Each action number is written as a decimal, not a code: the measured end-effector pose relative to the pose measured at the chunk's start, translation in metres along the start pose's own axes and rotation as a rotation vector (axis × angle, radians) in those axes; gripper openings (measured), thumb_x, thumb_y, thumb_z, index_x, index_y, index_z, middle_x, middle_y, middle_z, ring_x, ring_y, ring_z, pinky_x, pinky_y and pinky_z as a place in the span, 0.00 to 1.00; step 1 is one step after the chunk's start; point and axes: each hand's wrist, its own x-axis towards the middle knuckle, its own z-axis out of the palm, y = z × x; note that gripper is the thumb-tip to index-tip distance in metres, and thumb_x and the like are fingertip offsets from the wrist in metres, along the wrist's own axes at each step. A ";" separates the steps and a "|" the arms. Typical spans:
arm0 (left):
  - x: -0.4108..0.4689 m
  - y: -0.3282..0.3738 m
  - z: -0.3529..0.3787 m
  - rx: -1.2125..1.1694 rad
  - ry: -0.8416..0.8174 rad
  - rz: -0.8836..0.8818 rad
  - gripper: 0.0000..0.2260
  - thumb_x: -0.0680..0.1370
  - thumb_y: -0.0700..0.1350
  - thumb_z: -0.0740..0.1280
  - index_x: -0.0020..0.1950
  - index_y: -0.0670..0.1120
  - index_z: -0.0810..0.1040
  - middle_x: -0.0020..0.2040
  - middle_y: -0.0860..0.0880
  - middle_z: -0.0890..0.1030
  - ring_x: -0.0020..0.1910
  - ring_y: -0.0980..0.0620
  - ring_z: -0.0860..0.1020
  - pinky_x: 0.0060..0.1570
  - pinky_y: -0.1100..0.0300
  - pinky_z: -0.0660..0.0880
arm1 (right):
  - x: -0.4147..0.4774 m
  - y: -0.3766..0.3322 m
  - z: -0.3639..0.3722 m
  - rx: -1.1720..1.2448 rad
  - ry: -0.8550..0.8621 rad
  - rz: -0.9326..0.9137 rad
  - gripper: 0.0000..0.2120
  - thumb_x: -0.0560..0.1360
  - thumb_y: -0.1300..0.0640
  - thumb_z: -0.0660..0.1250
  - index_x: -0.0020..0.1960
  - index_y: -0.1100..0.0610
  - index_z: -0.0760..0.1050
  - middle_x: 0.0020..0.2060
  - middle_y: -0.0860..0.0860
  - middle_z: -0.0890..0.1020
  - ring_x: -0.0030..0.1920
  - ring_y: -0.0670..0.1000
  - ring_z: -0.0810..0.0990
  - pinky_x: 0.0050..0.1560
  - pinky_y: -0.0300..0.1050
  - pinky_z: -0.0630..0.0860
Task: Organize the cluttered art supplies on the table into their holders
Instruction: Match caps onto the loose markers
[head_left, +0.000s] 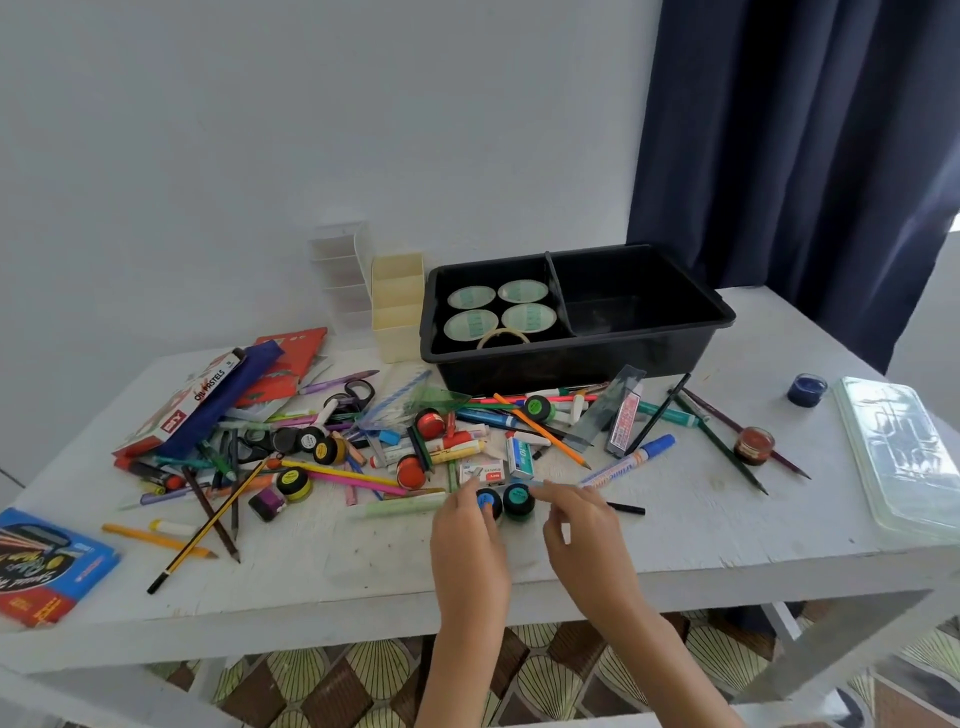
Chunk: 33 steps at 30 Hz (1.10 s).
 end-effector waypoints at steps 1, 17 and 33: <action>0.000 0.006 0.000 -0.022 0.023 0.016 0.16 0.80 0.42 0.60 0.69 0.46 0.69 0.62 0.49 0.76 0.61 0.52 0.72 0.56 0.65 0.69 | 0.001 0.003 -0.004 0.012 0.041 -0.011 0.17 0.73 0.71 0.62 0.58 0.58 0.79 0.53 0.50 0.81 0.55 0.49 0.75 0.57 0.38 0.71; 0.008 0.122 0.095 -0.289 -0.243 0.249 0.11 0.80 0.43 0.61 0.62 0.48 0.74 0.56 0.53 0.76 0.54 0.60 0.73 0.51 0.72 0.71 | 0.049 0.123 -0.124 -0.159 0.356 0.417 0.21 0.75 0.63 0.66 0.67 0.60 0.69 0.59 0.57 0.74 0.60 0.55 0.67 0.58 0.45 0.68; 0.041 0.205 0.188 -0.322 -0.418 0.269 0.12 0.79 0.42 0.63 0.62 0.46 0.74 0.55 0.50 0.78 0.52 0.58 0.74 0.44 0.73 0.71 | 0.054 0.164 -0.181 0.118 0.612 0.333 0.16 0.70 0.61 0.73 0.56 0.56 0.76 0.43 0.49 0.80 0.42 0.45 0.79 0.43 0.22 0.70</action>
